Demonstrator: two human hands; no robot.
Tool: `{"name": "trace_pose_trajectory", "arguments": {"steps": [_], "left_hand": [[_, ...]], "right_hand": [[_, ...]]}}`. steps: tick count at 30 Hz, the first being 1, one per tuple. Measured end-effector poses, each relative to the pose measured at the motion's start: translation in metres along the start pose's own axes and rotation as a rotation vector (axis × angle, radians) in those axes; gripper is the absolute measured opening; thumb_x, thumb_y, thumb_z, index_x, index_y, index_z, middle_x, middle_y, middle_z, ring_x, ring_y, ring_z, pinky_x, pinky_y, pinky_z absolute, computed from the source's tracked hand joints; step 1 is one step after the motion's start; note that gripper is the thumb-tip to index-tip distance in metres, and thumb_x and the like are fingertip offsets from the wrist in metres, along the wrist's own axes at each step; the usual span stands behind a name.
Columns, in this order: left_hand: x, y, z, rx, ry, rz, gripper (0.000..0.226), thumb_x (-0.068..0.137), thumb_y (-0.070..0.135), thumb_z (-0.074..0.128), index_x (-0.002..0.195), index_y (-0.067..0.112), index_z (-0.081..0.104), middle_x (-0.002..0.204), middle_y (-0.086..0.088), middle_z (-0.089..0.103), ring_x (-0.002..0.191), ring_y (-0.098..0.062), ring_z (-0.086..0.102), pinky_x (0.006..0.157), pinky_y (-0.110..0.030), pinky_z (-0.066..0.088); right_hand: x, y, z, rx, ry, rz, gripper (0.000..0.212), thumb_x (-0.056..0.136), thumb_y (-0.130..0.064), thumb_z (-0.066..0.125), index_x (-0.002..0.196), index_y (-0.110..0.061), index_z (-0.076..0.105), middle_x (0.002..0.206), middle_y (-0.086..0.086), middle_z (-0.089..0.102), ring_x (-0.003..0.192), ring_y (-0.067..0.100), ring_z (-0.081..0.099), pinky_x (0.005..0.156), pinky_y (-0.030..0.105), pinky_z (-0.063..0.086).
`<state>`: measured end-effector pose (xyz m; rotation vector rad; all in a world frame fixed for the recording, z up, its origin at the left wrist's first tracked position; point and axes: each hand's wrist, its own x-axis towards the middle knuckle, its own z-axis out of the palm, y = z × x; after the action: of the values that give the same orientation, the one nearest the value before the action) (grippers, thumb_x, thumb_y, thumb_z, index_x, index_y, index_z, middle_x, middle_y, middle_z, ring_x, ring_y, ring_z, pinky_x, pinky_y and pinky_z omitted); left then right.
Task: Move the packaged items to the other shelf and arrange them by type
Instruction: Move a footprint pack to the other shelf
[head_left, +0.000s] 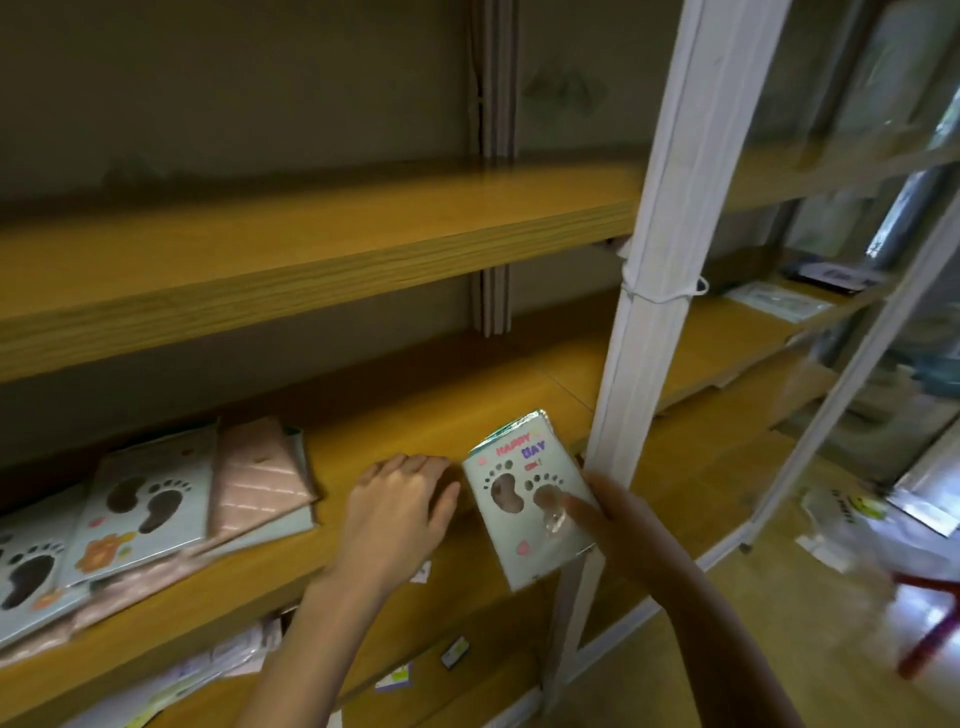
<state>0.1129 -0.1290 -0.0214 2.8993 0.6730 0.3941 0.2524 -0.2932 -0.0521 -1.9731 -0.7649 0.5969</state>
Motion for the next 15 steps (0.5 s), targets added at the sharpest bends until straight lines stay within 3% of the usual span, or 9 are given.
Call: {"name": "trace_pose_trajectory", "arguments": {"steps": [2, 6, 11, 15], "left_hand": [[0.004, 0.022, 0.004, -0.005, -0.012, 0.012, 0.041, 0.097, 0.042, 0.033, 0.133, 0.026, 0.042, 0.135, 0.006, 0.05, 0.125, -0.011, 0.042, 0.104, -0.028, 0.031], [0.015, 0.07, 0.013, 0.01, 0.004, 0.04, 0.042, 0.096, 0.043, 0.033, 0.133, 0.026, 0.042, 0.135, 0.006, 0.05, 0.125, -0.011, 0.042, 0.103, -0.028, 0.032], [0.03, 0.144, 0.031, -0.027, 0.048, 0.073, 0.037, 0.096, 0.04, 0.038, 0.128, 0.025, 0.049, 0.128, 0.006, 0.056, 0.12, -0.011, 0.048, 0.097, -0.027, 0.036], [0.047, 0.2, 0.051, -0.055, 0.063, 0.107, 0.034, 0.095, 0.038, 0.042, 0.123, 0.023, 0.054, 0.124, 0.003, 0.06, 0.117, -0.013, 0.052, 0.097, -0.03, 0.038]], "right_hand": [[-0.01, 0.009, -0.023, 0.054, 0.025, -0.013, 0.01, 0.094, -0.028, 0.05, 0.101, -0.021, 0.052, 0.099, -0.001, 0.063, 0.089, 0.014, 0.064, 0.075, 0.035, 0.058], [-0.03, 0.038, -0.075, 0.152, 0.016, -0.049, 0.024, 0.085, -0.042, 0.052, 0.103, -0.026, 0.052, 0.104, 0.0, 0.062, 0.096, 0.021, 0.064, 0.083, 0.045, 0.056], [-0.049, 0.083, -0.144, 0.178, 0.105, -0.089, 0.007, 0.094, -0.019, 0.047, 0.1, -0.021, 0.051, 0.101, 0.004, 0.061, 0.091, 0.024, 0.064, 0.077, 0.044, 0.056], [-0.061, 0.109, -0.198, 0.21, 0.173, -0.11, 0.02, 0.089, -0.037, 0.051, 0.101, -0.02, 0.051, 0.1, 0.003, 0.063, 0.09, 0.022, 0.065, 0.075, 0.038, 0.057]]}}
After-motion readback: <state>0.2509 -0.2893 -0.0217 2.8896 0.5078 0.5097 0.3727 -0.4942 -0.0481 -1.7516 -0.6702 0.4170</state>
